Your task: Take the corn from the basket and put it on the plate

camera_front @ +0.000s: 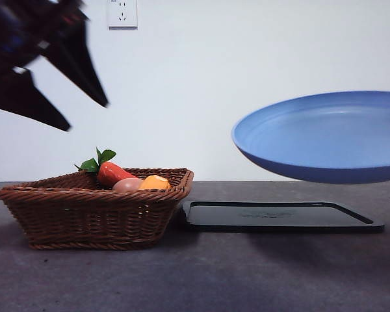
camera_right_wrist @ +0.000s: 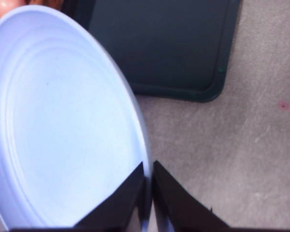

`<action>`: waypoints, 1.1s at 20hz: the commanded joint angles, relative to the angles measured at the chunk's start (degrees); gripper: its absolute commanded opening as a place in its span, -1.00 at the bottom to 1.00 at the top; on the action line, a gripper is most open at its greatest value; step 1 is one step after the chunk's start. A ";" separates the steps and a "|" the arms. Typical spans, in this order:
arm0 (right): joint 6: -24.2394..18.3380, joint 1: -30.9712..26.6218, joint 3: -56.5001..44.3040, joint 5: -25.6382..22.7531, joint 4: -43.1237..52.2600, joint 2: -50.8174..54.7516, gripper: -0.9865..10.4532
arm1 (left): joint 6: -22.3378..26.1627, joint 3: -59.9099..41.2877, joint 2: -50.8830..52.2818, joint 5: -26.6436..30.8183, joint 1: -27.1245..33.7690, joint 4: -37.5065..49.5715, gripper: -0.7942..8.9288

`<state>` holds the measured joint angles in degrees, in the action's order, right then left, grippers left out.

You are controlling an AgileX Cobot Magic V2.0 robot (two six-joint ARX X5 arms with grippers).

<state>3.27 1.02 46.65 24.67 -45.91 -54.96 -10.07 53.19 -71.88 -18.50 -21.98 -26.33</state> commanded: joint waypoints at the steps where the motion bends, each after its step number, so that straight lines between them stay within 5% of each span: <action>1: 0.17 -0.02 1.05 0.39 -0.04 0.66 -0.82 | -0.07 5.25 -7.50 1.25 -1.73 0.61 -0.11; 10: 0.13 -0.02 1.05 0.63 -0.04 1.51 -0.82 | 0.00 15.78 -26.16 4.00 -4.79 0.55 -0.11; 22: -0.39 -0.02 1.05 0.61 0.24 1.51 -0.82 | -0.09 15.93 -33.18 3.98 -6.19 3.69 -0.13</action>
<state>3.20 1.02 46.65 24.86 -46.44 -53.23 -10.07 68.14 -103.53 -14.90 -27.81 -22.61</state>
